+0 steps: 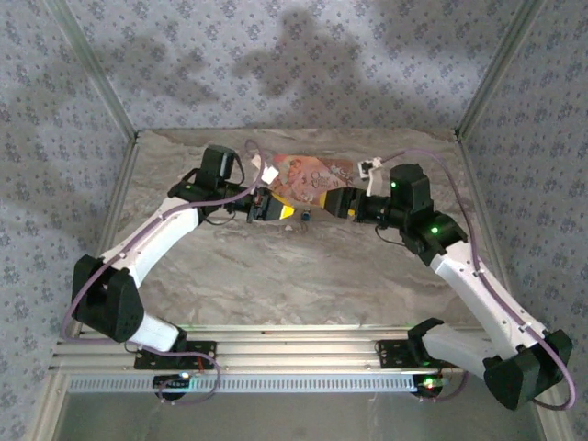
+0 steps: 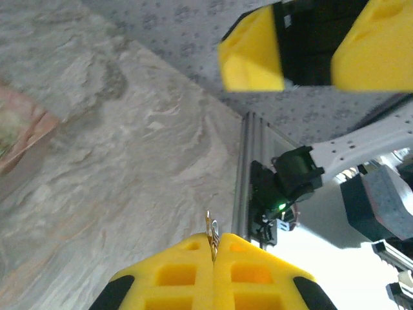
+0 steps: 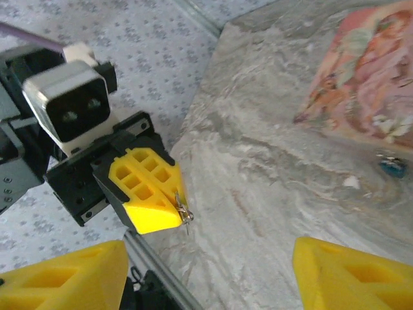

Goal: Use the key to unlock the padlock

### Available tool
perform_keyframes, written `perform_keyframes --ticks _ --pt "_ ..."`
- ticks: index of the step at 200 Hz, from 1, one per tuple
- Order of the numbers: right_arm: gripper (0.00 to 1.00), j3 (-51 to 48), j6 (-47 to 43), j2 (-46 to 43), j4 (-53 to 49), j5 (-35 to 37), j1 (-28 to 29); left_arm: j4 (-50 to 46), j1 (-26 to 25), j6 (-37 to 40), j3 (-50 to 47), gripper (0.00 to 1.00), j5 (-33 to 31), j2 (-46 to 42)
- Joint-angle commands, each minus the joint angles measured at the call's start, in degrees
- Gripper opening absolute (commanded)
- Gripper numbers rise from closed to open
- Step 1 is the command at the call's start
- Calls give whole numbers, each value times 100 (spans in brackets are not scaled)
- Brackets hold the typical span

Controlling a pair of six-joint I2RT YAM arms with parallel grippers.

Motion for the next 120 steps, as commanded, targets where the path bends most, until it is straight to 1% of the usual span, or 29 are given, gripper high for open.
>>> perform_keyframes --ticks 1,26,47,84,116,120 --pt "63 -162 159 48 496 -124 265 -314 -54 446 278 0 494 26" --pt "55 -144 173 187 608 -170 347 -1079 -181 1089 565 0 507 154" --pt "48 22 94 325 587 -412 379 -1428 -193 1309 708 0 574 262" --pt "41 301 -135 600 253 -556 497 -1622 -219 1486 770 0 687 294" --pt "39 423 -139 829 177 -687 558 -1845 -268 1679 885 0 704 351" --pt "39 445 -317 855 168 -701 564 -1847 -267 1699 907 0 705 361"
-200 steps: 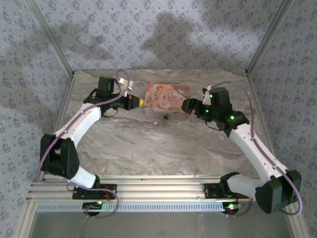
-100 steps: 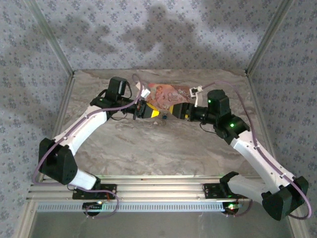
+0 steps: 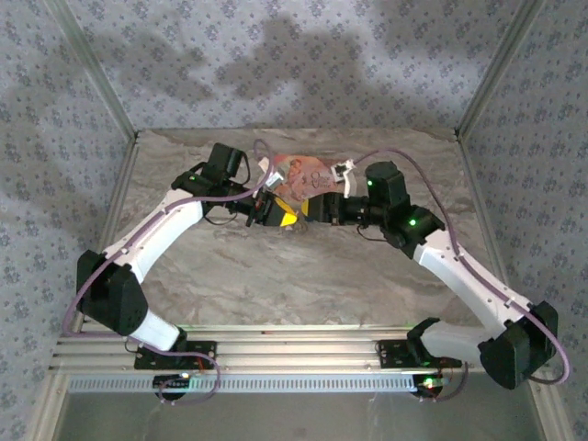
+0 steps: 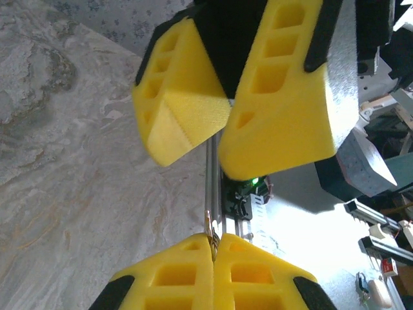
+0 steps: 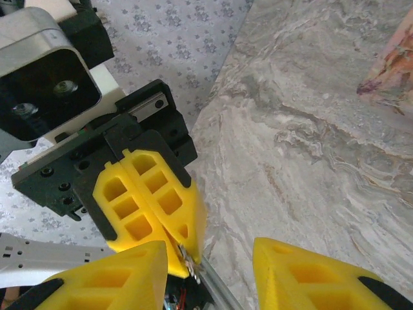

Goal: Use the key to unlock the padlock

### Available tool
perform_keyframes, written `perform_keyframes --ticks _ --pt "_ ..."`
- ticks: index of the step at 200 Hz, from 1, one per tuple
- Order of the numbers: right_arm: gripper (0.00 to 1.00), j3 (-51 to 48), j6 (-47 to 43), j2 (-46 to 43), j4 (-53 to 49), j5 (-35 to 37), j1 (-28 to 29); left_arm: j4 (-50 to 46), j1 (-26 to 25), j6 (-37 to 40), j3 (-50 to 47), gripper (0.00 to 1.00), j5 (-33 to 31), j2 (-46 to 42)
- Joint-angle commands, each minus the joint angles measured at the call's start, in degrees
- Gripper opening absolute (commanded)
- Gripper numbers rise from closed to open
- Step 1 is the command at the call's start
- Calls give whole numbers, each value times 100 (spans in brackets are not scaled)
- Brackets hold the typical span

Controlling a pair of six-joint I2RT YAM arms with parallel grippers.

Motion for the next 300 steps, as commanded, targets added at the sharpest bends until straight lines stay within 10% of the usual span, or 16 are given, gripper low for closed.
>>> perform_keyframes --ticks 1,110,166,215,300 --pt "39 265 -315 136 -192 -239 55 -304 -73 365 257 0 256 102" --pt "31 494 -609 434 -513 -475 239 -540 -92 406 360 0 243 175" --pt "0 515 -594 540 -524 -349 231 -611 -128 477 350 0 -29 148" --pt "0 532 -579 514 -591 -79 245 -24 -158 84 116 2 -644 23" --pt "0 705 -1211 170 -1196 834 175 852 23 -985 -305 46 -2084 -369"
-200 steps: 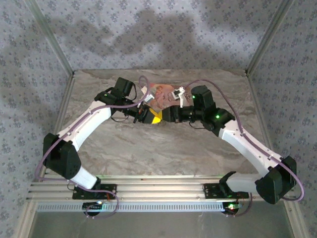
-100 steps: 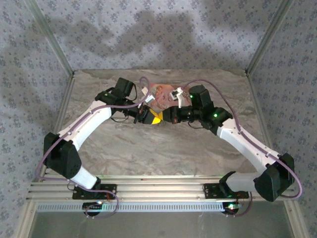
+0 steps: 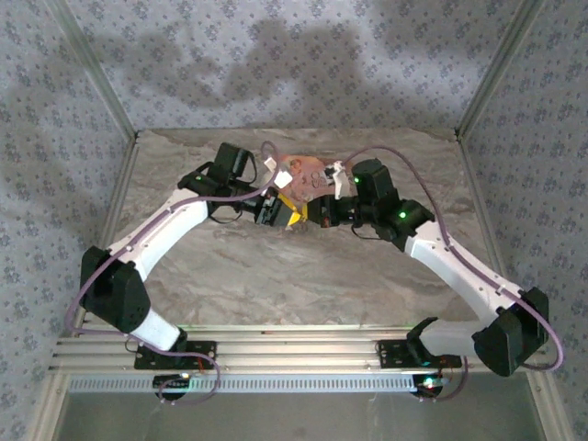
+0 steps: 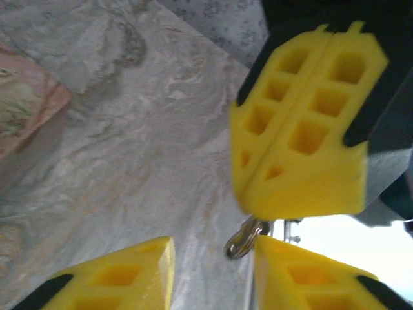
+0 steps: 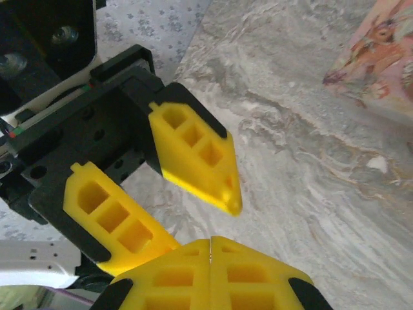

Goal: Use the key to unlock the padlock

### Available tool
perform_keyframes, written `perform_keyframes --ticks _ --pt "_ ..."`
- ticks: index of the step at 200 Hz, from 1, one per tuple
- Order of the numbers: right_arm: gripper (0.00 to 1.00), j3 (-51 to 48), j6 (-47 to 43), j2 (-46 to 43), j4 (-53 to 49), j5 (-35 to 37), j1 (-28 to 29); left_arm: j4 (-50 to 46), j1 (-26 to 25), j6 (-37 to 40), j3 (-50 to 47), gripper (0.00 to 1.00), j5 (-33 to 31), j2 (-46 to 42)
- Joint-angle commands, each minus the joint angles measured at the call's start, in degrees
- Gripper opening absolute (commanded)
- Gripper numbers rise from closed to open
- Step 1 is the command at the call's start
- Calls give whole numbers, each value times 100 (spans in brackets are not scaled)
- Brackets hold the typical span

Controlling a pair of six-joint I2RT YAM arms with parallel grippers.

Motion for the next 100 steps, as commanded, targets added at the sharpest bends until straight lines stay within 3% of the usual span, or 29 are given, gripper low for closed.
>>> perform_keyframes --ticks 1,29,53,82,100 --pt "0 337 -444 -190 -470 207 -33 498 149 -332 -303 47 -632 -475" --pt "0 883 -975 -31 -1012 349 -104 1117 297 -749 -861 63 -1315 -1011" --pt "0 1403 -1786 255 -1631 496 -41 1562 417 -1092 -1366 66 -1929 -1496" --pt "0 1600 -2639 391 -1483 -269 90 2166 484 -1627 -1942 69 -2311 -2040" --pt "0 1628 -3134 467 -1540 406 238 2457 493 -1866 -2183 69 -2237 -2280"
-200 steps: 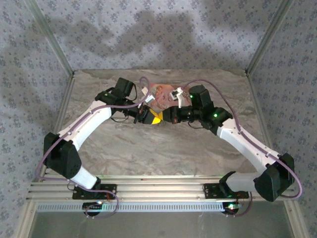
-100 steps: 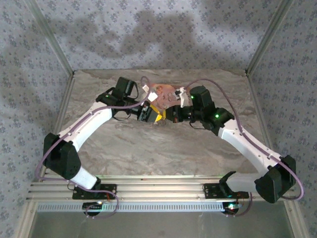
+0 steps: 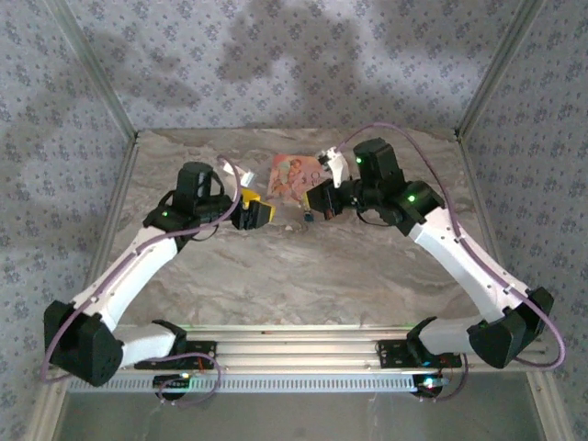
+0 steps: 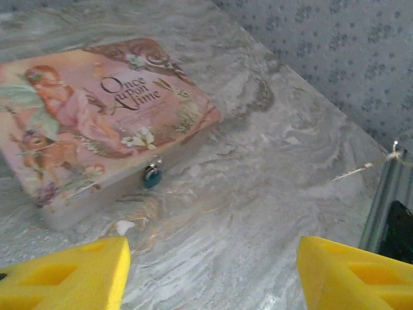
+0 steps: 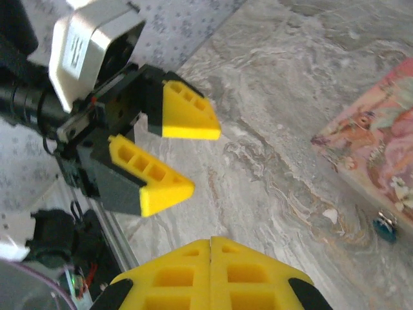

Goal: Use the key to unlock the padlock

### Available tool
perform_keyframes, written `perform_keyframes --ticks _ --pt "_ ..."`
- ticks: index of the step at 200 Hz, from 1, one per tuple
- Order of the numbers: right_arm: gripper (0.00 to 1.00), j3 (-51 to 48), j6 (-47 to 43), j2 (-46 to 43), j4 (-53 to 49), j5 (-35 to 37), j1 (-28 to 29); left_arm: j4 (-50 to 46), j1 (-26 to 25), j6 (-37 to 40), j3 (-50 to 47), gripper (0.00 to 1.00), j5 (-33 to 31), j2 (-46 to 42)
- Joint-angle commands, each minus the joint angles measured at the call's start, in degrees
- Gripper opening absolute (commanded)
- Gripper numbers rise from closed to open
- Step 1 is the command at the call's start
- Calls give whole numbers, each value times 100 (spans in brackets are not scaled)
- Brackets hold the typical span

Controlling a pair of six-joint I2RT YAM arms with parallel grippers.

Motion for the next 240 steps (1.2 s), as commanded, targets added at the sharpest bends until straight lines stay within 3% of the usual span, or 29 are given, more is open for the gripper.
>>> perform_keyframes --ticks 1,27,46,93,142,164,240 --pt "0 191 -1062 135 -331 378 196 743 36 -563 -274 69 -230 -340" --pt "0 754 -1501 529 -1024 1547 435 1178 36 -941 -529 69 104 -572" --pt "0 1022 -1655 743 -1239 1761 598 1714 36 -1152 -772 67 693 -715" --pt "0 576 -1513 622 -292 -263 597 3646 27 -2205 -1393 59 1655 -846" --pt "0 225 -1212 371 631 -1581 116 4873 19 -3071 -1640 52 2284 -613" --pt "0 106 -1024 291 902 -1909 34 5264 -3 -3359 -1630 51 2439 -486" --pt "0 -27 -792 200 1144 -2262 -20 5177 -181 -3331 -1383 49 2616 -194"
